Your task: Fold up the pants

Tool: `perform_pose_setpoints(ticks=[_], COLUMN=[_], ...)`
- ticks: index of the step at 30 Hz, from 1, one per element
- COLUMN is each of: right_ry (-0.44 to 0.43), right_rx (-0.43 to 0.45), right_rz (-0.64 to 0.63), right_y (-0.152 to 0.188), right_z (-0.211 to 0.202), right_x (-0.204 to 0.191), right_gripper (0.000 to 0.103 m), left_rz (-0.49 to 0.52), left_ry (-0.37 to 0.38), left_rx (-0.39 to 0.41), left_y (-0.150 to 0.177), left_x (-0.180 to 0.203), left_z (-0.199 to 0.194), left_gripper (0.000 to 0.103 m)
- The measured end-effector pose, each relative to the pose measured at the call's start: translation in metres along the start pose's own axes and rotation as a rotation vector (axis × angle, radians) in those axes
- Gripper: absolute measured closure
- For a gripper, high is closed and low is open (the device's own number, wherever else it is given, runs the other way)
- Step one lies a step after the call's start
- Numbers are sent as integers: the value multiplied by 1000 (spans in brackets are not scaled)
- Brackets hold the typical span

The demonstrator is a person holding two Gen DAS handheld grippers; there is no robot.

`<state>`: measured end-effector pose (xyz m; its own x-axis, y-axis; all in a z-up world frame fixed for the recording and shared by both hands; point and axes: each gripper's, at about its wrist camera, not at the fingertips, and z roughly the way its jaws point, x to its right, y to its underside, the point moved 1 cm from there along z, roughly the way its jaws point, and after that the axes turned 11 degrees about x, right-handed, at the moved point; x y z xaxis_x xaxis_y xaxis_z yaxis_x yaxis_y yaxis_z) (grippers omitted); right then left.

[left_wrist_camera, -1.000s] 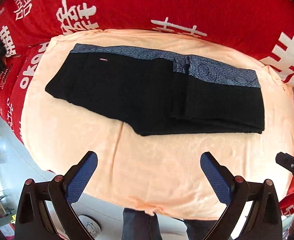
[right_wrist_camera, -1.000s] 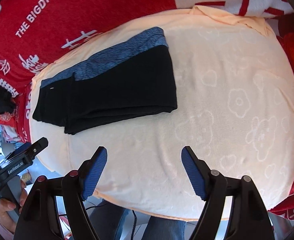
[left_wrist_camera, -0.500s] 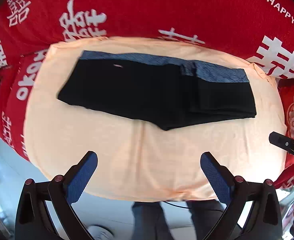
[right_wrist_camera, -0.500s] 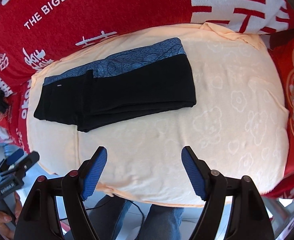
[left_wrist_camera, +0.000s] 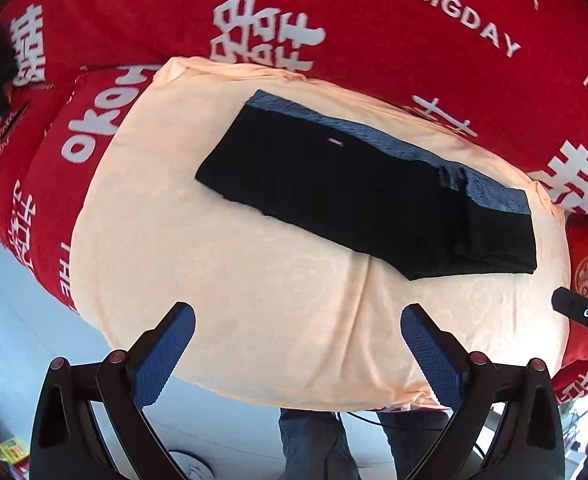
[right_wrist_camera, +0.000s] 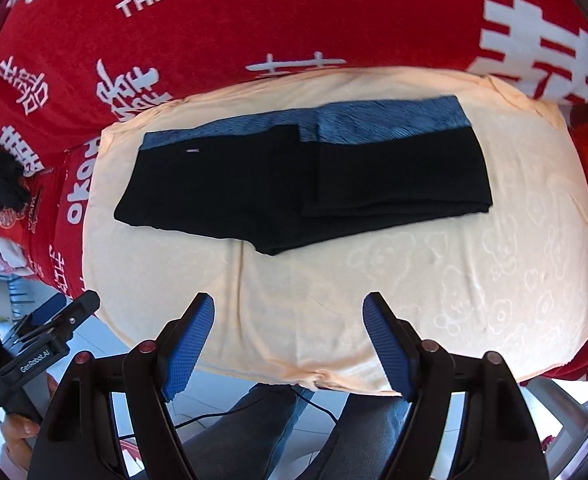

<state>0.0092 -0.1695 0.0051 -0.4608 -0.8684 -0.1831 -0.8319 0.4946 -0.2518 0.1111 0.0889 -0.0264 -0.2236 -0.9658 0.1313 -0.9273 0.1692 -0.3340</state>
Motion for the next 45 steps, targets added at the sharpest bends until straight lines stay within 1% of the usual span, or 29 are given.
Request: perform_pose_setpoints(ticks=[2,7,11,15,20,24,28,32,35,41,45], right_ry=[11,26,40,48,68,33,33,20,20,3,-6], right_rx=[4,-6,-21,-39,-94,-128,-175,-193,-192,-195,-187], right_rz=[-10,-20,-16,-15,-52,-55,-109,-151,-181,-175,-164], right_y=[-2,-1,2,4,8,11,16,21,23,20,16], right_z=[0,4,7,14,44,66,96,120,138,165,173], right_x=[-7,-24,-27,-21,-10,-6,-8,-12,-15,-22,-27], right_gripper=[23,23,23,23,23,23,23,23,23,23,23], left_rz=[-16,-37,-30,-34,-96,-148,-212,-235,-252,-260,-248], left_ry=[13,12,-2,-18,-34,-41,-18,10,33,55,64], left_rx=[-13,-66,-85,-82,-90,-90,-108,-86,-60,-3,13], left_y=[2,7,5,0,-1,4,10,6,-3,-30,-42], left_x=[-10,-27,-28,-24,-25,-30,-38,-43,-48,-57,-60], left_z=[7,30,46,58,78,97,127,143,151,161,167], left_gripper=[0,0,0,0,0,0,0,0,0,0,0])
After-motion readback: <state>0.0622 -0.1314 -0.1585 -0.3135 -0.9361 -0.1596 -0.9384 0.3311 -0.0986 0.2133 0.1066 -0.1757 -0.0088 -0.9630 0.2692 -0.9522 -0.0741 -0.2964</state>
